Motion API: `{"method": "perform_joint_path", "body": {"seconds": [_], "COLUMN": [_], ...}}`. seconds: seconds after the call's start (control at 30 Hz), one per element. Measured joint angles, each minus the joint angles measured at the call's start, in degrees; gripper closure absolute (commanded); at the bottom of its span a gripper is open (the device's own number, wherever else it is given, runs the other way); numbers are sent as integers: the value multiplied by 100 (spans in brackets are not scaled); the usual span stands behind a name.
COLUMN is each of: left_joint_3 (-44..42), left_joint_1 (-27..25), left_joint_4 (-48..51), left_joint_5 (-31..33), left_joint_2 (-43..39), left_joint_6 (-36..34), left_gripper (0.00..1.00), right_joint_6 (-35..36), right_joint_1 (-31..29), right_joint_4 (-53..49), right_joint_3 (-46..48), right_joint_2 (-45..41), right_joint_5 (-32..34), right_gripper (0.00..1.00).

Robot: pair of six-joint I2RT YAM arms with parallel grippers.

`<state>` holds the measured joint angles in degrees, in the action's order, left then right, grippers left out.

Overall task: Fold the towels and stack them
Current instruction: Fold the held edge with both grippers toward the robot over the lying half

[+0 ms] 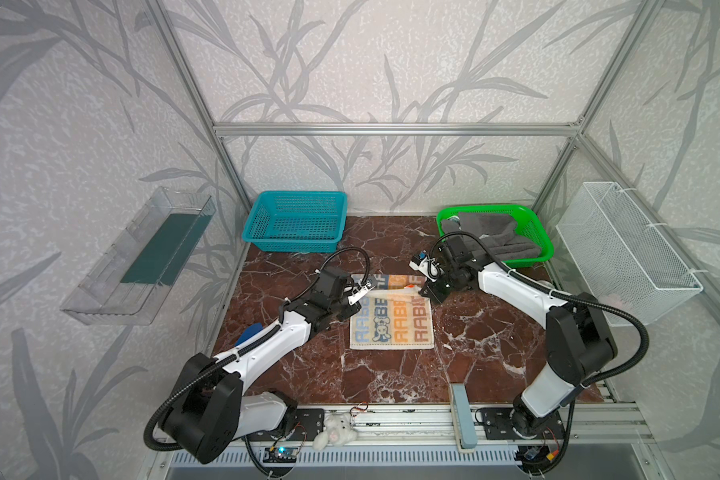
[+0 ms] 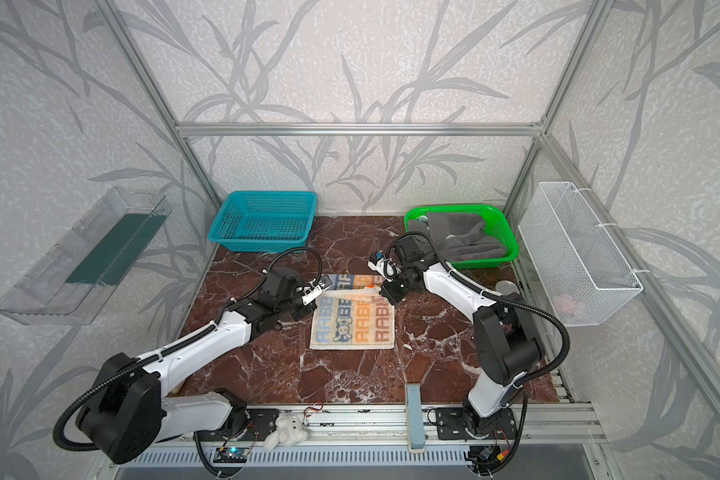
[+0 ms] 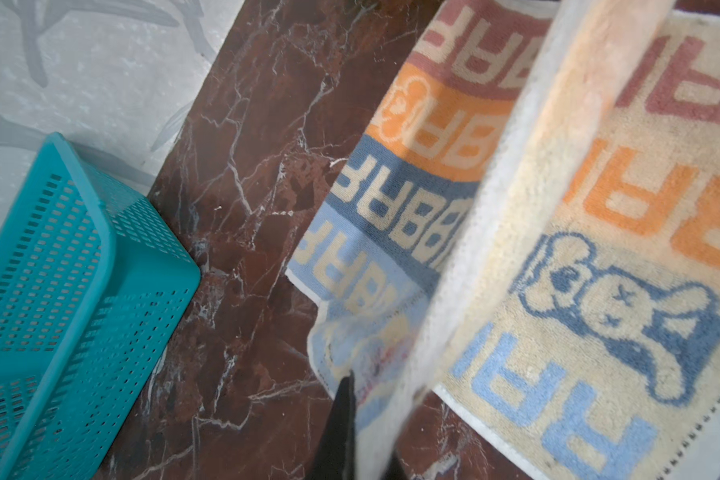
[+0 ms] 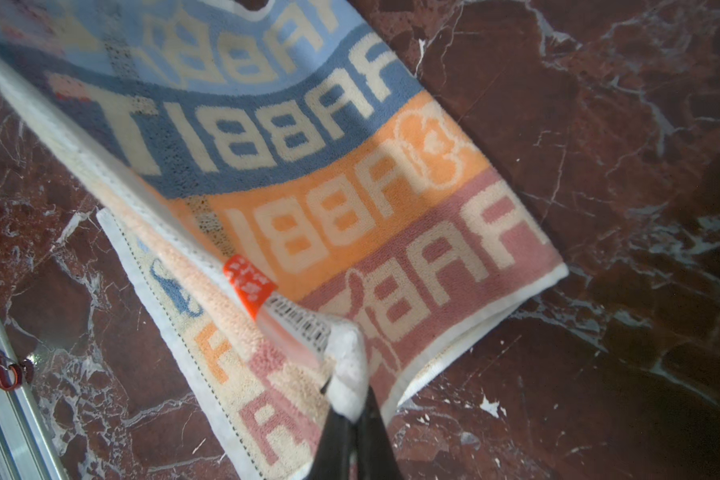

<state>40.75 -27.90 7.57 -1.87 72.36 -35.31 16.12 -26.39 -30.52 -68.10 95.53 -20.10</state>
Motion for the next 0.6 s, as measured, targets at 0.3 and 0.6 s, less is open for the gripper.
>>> {"method": "perform_joint_path", "body": {"seconds": [0.3,0.6], "left_joint_3": [-251,-420], "left_joint_1": [-232,-407], "left_joint_4": [122,179], "left_joint_5": [-31,-66], "left_joint_2": [-278,-295], "left_joint_6": [234,330], "left_gripper": [92,88], "right_joint_6": [33,-155], "right_joint_1": [-289,-702], "right_joint_4": [199,398], "right_joint_3": [647,1335], "right_joint_2": [-831,-911], "right_joint_5": [437,868], "right_gripper": [100,97]}}
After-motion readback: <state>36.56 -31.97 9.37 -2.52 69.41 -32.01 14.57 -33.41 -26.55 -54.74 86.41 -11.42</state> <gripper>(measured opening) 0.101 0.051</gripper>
